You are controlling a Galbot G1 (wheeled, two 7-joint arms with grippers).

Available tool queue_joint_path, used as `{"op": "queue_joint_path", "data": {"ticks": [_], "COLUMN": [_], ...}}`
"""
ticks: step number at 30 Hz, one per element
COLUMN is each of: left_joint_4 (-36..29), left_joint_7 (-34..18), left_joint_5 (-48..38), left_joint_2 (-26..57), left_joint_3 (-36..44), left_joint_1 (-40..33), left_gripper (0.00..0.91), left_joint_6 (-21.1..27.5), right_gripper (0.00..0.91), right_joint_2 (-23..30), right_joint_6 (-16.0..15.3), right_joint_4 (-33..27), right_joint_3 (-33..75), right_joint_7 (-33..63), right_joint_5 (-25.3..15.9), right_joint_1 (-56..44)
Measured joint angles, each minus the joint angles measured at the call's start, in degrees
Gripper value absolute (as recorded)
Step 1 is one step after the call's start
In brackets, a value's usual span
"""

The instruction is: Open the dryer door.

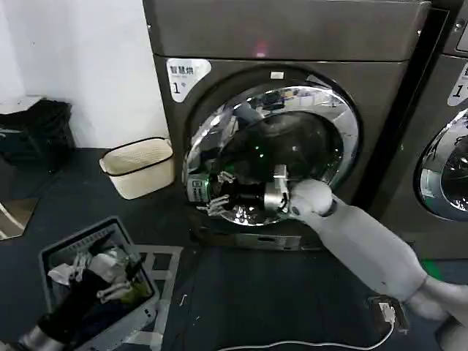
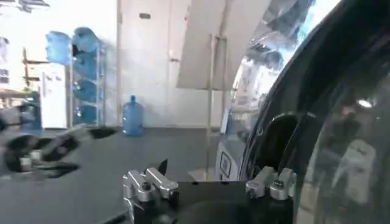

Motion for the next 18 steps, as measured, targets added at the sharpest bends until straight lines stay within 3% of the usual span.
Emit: {"op": "queue_joint_path", "data": {"ticks": [18], "left_joint_4": [7.2], "left_joint_7": [-0.5], "left_joint_5": [-5.0], "left_joint_2": [13.8], "left_joint_3": [1.9], "left_joint_1": [-12.5], "left_gripper": [0.907], "left_joint_6": [3.1], "right_gripper": [0.907], "right_joint_2": [-10.3], "right_joint_6": [-0.8], "right_joint_4": [14.2], "right_joint_3": [3.9], "right_joint_7": [-7.7], "right_joint_5": [5.6], "right_joint_1": [-5.5]}}
